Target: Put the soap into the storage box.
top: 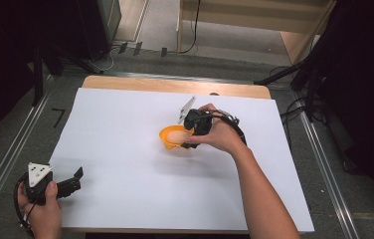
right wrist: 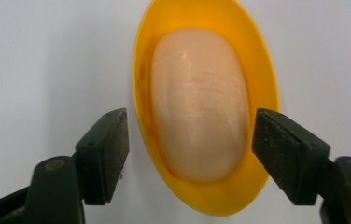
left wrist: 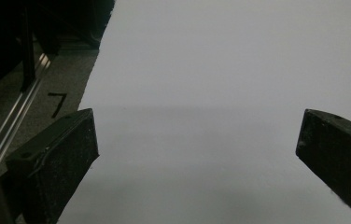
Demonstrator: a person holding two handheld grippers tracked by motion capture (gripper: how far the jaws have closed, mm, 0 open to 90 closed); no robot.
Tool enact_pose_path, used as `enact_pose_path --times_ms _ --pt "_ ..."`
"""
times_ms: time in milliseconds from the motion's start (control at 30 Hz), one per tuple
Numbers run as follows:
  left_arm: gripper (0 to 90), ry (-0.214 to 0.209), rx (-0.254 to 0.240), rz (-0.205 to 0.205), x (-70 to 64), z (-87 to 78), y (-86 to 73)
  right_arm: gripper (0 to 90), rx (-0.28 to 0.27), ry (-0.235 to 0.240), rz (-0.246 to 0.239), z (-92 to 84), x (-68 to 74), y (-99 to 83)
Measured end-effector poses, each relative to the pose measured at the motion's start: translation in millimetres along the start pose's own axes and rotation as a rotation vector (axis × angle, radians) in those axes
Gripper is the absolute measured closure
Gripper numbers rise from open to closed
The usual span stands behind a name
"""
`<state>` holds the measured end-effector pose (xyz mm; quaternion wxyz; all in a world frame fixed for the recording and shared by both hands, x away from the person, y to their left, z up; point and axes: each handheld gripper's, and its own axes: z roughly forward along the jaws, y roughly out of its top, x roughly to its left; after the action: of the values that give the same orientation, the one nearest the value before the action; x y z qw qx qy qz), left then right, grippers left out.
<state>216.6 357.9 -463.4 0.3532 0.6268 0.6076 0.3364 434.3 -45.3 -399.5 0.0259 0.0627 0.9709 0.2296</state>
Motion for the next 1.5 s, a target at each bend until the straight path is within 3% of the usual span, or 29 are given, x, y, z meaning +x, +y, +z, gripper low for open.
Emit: enact_pose_path --times_ms 133,300,433,500,700,900,933,1000,1033,1133,1200,1500 --pt "0.0 0.000 -0.001 0.000 -0.2 0.0 0.0 24.4 -0.009 -0.014 0.005 -2.0 1.2 0.0" --pt "0.0 0.003 0.000 0.000 -0.5 -0.3 -0.1 16.7 -0.062 -0.034 0.049 -6.5 2.4 -6.8" --pt "0.0 0.004 0.000 0.001 -0.6 0.0 0.0 12.1 -0.091 -0.059 0.116 -11.8 1.1 -17.3" --pt "0.0 0.003 0.000 0.001 -0.7 0.1 0.0 9.0 -0.115 -0.071 0.189 -15.8 -1.0 -23.7" --pt "0.0 0.006 -0.002 0.002 -1.0 0.2 -0.1 1.8 -0.187 -0.098 0.340 -28.1 -3.1 -46.6" --pt "0.0 0.007 -0.002 0.005 -1.2 0.1 -0.1 0.6 -0.192 -0.150 0.414 -33.6 1.5 -67.9" --pt "0.0 0.007 -0.002 0.005 -1.2 0.1 -0.1 1.7 -0.184 -0.177 0.431 -34.3 2.6 -71.1" --pt "0.0 0.005 0.001 0.003 -1.0 0.4 0.0 4.0 -0.192 -0.197 0.443 -35.4 4.2 -74.5" --pt "0.0 0.006 0.001 0.002 -1.0 0.4 0.0 5.6 -0.213 -0.213 0.473 -37.7 6.6 -81.1" --pt "0.0 0.007 0.001 0.003 -1.1 0.5 0.0 5.3 -0.226 -0.233 0.509 -39.7 9.5 -89.7" --pt "0.0 0.007 -0.001 0.003 -1.1 0.3 -0.1 5.2 -0.226 -0.223 0.523 -40.4 11.0 -95.3" --pt "0.0 0.007 0.002 0.008 -1.3 0.5 0.0 5.9 -0.224 -0.238 0.540 -38.9 21.8 -114.7"
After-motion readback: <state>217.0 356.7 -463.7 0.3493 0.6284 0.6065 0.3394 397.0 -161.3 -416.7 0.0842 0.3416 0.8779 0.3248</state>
